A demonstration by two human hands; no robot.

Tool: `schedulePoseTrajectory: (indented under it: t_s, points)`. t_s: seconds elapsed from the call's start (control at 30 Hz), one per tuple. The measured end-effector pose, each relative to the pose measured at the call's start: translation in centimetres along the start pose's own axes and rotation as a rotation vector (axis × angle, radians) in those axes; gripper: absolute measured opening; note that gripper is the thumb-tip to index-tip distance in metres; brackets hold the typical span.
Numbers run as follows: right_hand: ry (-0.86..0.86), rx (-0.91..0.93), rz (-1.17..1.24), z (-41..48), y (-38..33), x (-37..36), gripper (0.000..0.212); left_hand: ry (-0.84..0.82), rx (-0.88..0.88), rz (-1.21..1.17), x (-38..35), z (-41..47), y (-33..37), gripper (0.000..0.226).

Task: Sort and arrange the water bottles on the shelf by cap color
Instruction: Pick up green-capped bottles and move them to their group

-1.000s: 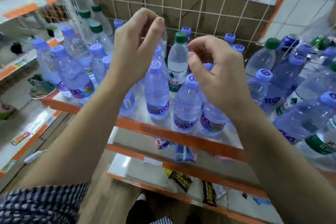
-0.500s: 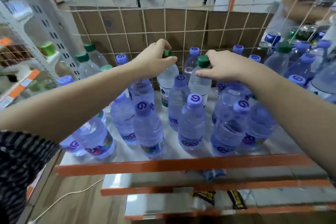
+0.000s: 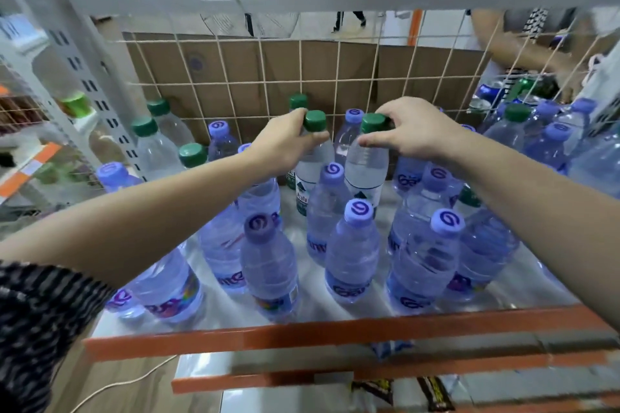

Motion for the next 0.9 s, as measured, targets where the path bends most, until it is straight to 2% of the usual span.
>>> schedulePoseTrajectory:
  t_s: [0.1, 0.2, 0.37, 0.47, 0.6, 0.73, 0.9]
  points:
    - [0.147, 0.051, 0.213, 0.0, -0.2, 2.5, 0.030, 0.109, -0.028, -0.126, 2.4, -0.2, 1.4, 0.026]
    - [0.262, 0.102, 0.489, 0.1, -0.4, 4.9, 0.030, 0.194, -0.093, -0.357, 5.0, -0.4, 3.4, 0.025]
    - [0.318, 0.243, 0.788, -0.2, -1.8, 7.4, 0.036, 0.282, -0.232, -0.566, 8.1, -1.2, 7.5, 0.015]
    - [0.361, 0.351, 0.882, -1.1, -2.9, 9.2, 0.033, 0.351, -0.276, -0.680, 9.8, -1.9, 9.3, 0.010]
    - [0.426, 0.495, 0.912, -2.9, -4.2, 12.0, 0.014, 0.496, -0.375, -0.571, 12.4, -3.9, 11.9, 0.013]
    - [0.442, 0.573, 0.968, -5.2, -5.6, 13.7, 0.023, 0.593, -0.426, -0.515, 14.5, -6.7, 13.9, 0.013]
    - [0.385, 0.535, 0.918, -8.6, -7.1, 12.2, 0.022, 0.561, -0.441, -0.474, 13.7, -10.3, 15.0, 0.016]
Point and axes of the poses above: each hand's wrist, its own z-axis towards the middle knuckle, its own x-axis out of the back of the hand, y = z × x, the point moved 9 cm from there along z, towards the middle knuckle, and after that the axes turned 5 degrees about z, right-handed, at the moved point
